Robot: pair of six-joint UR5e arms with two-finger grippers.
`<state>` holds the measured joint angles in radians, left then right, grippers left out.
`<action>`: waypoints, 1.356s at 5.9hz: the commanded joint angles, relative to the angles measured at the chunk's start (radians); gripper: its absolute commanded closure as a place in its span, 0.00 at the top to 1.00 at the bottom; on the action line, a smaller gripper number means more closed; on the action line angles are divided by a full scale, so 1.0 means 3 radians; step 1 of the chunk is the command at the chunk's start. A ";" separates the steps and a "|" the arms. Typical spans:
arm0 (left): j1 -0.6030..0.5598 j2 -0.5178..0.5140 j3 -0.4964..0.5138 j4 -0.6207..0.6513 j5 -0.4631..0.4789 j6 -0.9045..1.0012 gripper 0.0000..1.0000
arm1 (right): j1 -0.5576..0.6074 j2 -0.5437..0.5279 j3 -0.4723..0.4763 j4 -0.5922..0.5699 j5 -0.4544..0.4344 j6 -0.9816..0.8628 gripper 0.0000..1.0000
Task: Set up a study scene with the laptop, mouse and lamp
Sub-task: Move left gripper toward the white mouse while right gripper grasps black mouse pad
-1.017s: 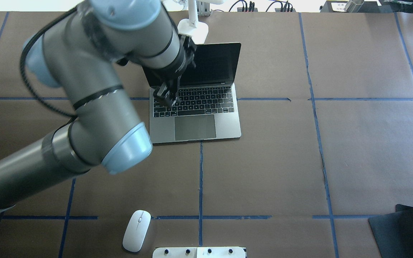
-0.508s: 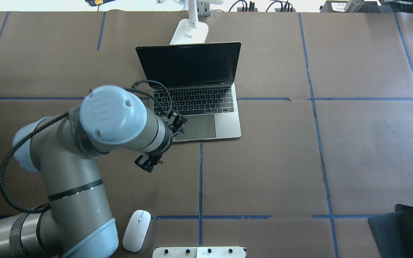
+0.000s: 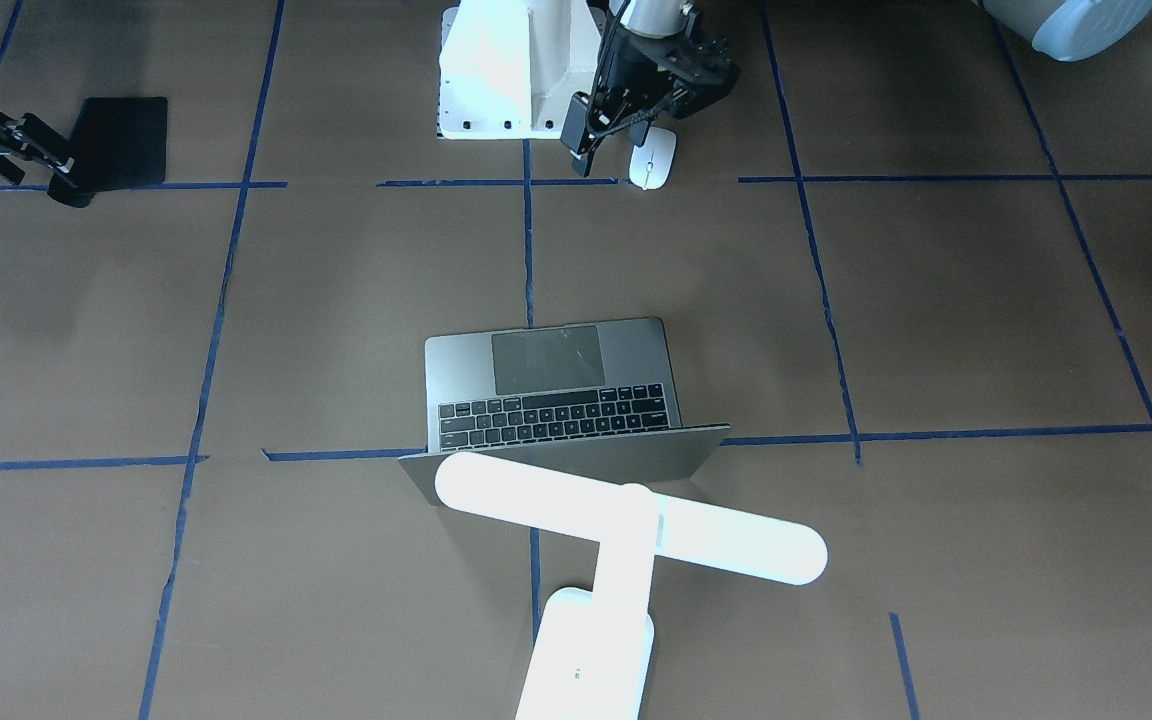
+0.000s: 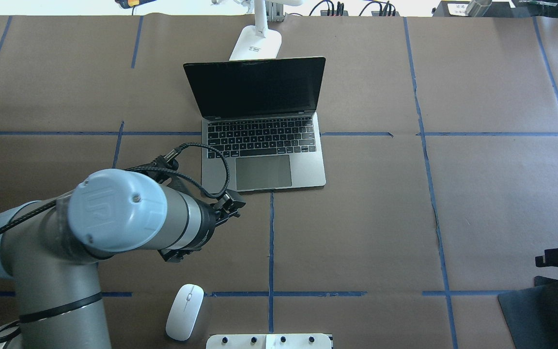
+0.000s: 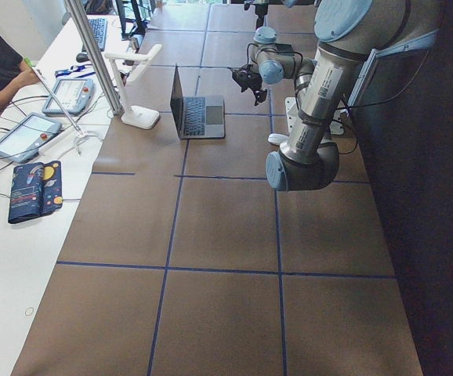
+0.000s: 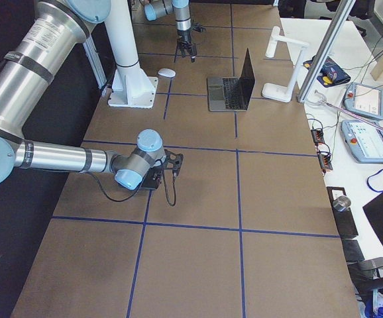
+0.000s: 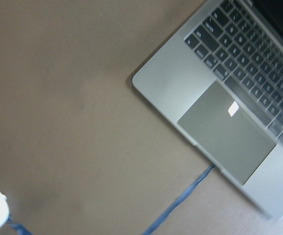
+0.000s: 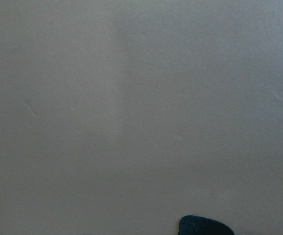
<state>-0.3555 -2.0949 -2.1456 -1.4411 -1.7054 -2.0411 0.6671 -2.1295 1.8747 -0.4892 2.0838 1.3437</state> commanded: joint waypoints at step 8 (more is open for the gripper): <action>0.0024 0.0055 -0.0237 -0.0003 0.0060 0.0013 1.00 | -0.0327 0.0067 -0.0267 0.0189 -0.0094 0.0190 0.00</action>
<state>-0.3468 -2.0786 -2.2149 -1.4419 -1.6874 -2.0383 0.5682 -2.1198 1.7829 -0.4329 2.0585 1.4005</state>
